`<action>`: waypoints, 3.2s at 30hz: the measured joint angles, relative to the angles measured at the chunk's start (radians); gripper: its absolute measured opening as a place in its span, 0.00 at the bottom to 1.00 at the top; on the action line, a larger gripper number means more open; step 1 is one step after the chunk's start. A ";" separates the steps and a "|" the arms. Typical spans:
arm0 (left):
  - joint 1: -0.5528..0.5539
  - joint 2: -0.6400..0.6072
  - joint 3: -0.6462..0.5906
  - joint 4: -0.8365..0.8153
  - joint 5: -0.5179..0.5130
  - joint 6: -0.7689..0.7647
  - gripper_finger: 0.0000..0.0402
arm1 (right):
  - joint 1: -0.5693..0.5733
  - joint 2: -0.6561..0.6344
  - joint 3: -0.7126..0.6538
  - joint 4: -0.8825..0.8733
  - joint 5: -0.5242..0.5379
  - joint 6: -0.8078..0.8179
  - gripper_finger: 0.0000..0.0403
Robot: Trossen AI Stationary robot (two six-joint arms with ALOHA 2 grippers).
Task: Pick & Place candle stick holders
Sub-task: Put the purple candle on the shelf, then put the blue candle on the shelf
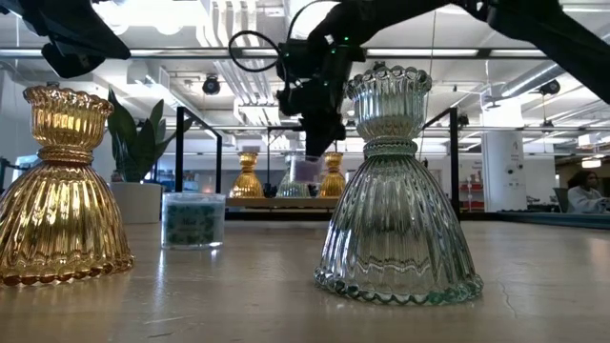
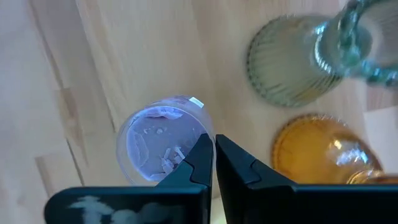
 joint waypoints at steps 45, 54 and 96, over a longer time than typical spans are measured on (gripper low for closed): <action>0.000 0.000 -0.001 -0.024 -0.026 0.002 0.03 | -0.034 0.024 0.000 -0.045 0.050 0.122 0.02; 0.000 0.000 -0.001 -0.023 -0.026 0.002 0.03 | -0.034 0.024 -0.002 -0.040 0.045 0.122 0.02; 0.000 0.000 -0.001 -0.023 -0.025 0.003 0.03 | -0.027 -0.100 0.024 -0.072 0.051 0.185 0.37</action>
